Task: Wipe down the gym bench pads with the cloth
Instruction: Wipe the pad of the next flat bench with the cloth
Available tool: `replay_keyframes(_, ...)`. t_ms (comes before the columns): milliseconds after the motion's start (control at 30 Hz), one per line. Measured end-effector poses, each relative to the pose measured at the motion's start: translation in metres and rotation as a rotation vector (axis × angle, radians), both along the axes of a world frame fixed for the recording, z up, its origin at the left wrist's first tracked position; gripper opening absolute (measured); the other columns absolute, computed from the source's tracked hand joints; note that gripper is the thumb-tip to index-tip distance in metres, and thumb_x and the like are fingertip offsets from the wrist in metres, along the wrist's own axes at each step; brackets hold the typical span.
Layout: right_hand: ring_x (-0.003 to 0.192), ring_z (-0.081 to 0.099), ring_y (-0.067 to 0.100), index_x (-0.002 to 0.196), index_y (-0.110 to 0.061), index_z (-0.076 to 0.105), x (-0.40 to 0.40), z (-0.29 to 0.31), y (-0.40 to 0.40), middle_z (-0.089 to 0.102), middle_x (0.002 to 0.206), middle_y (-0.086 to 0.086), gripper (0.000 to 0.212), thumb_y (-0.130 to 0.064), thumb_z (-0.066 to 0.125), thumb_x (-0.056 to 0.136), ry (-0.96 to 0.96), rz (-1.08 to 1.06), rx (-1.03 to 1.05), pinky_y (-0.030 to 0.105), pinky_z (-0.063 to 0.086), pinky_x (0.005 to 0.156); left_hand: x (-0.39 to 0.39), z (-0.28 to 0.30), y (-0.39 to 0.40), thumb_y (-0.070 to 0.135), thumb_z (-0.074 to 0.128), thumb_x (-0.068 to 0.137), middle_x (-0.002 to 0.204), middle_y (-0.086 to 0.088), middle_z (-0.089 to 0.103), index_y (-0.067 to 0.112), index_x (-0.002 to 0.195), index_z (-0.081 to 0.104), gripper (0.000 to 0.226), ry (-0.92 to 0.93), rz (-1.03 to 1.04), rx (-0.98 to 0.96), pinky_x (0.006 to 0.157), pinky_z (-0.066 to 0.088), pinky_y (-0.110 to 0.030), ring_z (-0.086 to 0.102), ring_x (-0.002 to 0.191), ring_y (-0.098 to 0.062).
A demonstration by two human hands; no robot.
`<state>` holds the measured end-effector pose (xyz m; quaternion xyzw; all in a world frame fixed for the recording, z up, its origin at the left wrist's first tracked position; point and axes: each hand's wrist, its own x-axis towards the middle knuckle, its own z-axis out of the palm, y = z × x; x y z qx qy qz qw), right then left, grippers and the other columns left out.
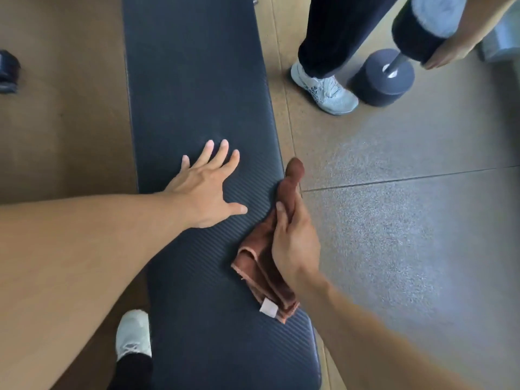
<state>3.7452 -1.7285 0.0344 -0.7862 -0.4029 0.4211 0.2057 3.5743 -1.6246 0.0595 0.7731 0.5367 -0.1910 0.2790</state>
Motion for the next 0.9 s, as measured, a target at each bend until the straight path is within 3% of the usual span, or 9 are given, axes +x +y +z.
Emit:
replay_keyframes(133, 0.138, 0.051, 0.025, 0.161, -0.035, 0.029, 0.005, -0.015, 0.117, 0.05, 0.156, -0.004, 0.053, -0.037, 0.042, 0.109, 0.044, 0.162, 0.135, 0.038, 0.04, 0.11, -0.003, -0.005, -0.001, 0.068, 0.054, 0.089, 0.166, 0.007, -0.025, 0.029, 0.16, -0.009, 0.103, -0.05, 0.022, -0.012, 0.124, -0.005, -0.057, -0.027, 0.151, -0.018)
replay_keyframes(233, 0.153, 0.03, 0.018, 0.166, -0.027, 0.019, 0.009, -0.018, 0.176, 0.032, 0.168, -0.002, 0.062, -0.03, 0.045, 0.11, 0.111, 0.229, 0.146, 0.021, 0.022, 0.115, -0.004, -0.009, -0.001, 0.07, 0.057, 0.086, 0.166, 0.008, -0.025, 0.034, 0.161, -0.005, 0.104, -0.058, 0.024, -0.013, 0.123, -0.006, -0.056, -0.028, 0.151, -0.016)
replay_keyframes(300, 0.154, 0.027, 0.015, 0.166, -0.027, 0.018, 0.011, -0.018, 0.182, 0.029, 0.169, -0.004, 0.062, -0.029, 0.045, 0.11, 0.14, 0.244, 0.168, 0.013, 0.017, 0.111, -0.004, -0.008, 0.001, 0.069, 0.06, 0.085, 0.166, 0.009, -0.024, 0.037, 0.161, -0.002, 0.104, -0.057, 0.035, -0.028, 0.124, -0.005, -0.056, -0.028, 0.151, -0.016)
replay_keyframes(500, 0.139, 0.05, 0.015, 0.157, -0.037, 0.039, 0.028, -0.014, 0.095, 0.056, 0.15, -0.01, 0.048, -0.036, 0.044, 0.109, 0.17, 0.222, 0.123, 0.019, 0.031, 0.105, 0.002, -0.002, 0.005, 0.067, 0.061, 0.086, 0.167, 0.006, -0.021, 0.029, 0.161, -0.005, 0.107, 0.011, 0.035, -0.033, 0.123, -0.002, -0.059, -0.024, 0.153, -0.019)
replay_keyframes(667, 0.117, 0.045, -0.017, 0.156, -0.039, 0.039, 0.032, -0.005, -0.036, 0.051, 0.134, -0.03, 0.048, -0.032, 0.046, 0.11, 0.142, 0.157, 0.115, -0.005, 0.028, 0.091, 0.004, -0.004, -0.001, 0.066, 0.06, 0.088, 0.168, 0.003, -0.019, 0.026, 0.161, -0.005, 0.106, 0.037, 0.025, 0.015, 0.123, 0.002, -0.059, -0.018, 0.154, -0.023)
replay_keyframes(700, 0.119, 0.044, -0.018, 0.156, -0.04, 0.038, 0.029, -0.005, -0.064, 0.05, 0.136, -0.032, 0.048, -0.032, 0.046, 0.11, 0.119, 0.132, 0.118, -0.002, 0.029, 0.097, 0.004, -0.004, -0.008, 0.063, 0.058, 0.091, 0.169, 0.002, -0.017, 0.024, 0.162, -0.004, 0.102, 0.027, 0.026, 0.031, 0.123, 0.003, -0.058, -0.017, 0.155, -0.023)
replay_keyframes(767, 0.13, 0.049, -0.007, 0.156, -0.043, 0.037, 0.023, -0.009, -0.114, 0.051, 0.144, -0.029, 0.048, -0.035, 0.044, 0.109, 0.051, 0.068, 0.11, 0.02, 0.036, 0.11, -0.001, -0.003, -0.037, 0.059, 0.054, 0.096, 0.169, 0.001, -0.015, 0.022, 0.162, -0.001, 0.093, -0.014, 0.005, 0.063, 0.124, 0.005, -0.055, -0.015, 0.155, -0.024)
replay_keyframes(833, 0.13, 0.056, 0.008, 0.155, -0.046, 0.035, 0.018, -0.011, -0.154, 0.055, 0.144, -0.024, 0.047, -0.041, 0.042, 0.109, -0.056, 0.002, 0.055, 0.038, 0.043, 0.11, -0.017, -0.003, -0.086, 0.057, 0.05, 0.099, 0.169, 0.0, -0.013, 0.02, 0.162, 0.001, 0.088, -0.085, -0.045, 0.091, 0.125, 0.003, -0.051, -0.014, 0.155, -0.025)
replay_keyframes(900, 0.124, 0.061, 0.018, 0.154, -0.044, 0.038, 0.008, -0.01, -0.19, 0.061, 0.141, -0.015, 0.046, -0.046, 0.039, 0.108, -0.172, -0.061, 0.009, 0.046, 0.048, 0.106, -0.045, -0.004, -0.144, 0.054, 0.044, 0.102, 0.169, 0.0, -0.013, 0.022, 0.162, 0.002, 0.081, -0.148, -0.082, 0.114, 0.127, -0.001, -0.045, -0.016, 0.155, -0.023)
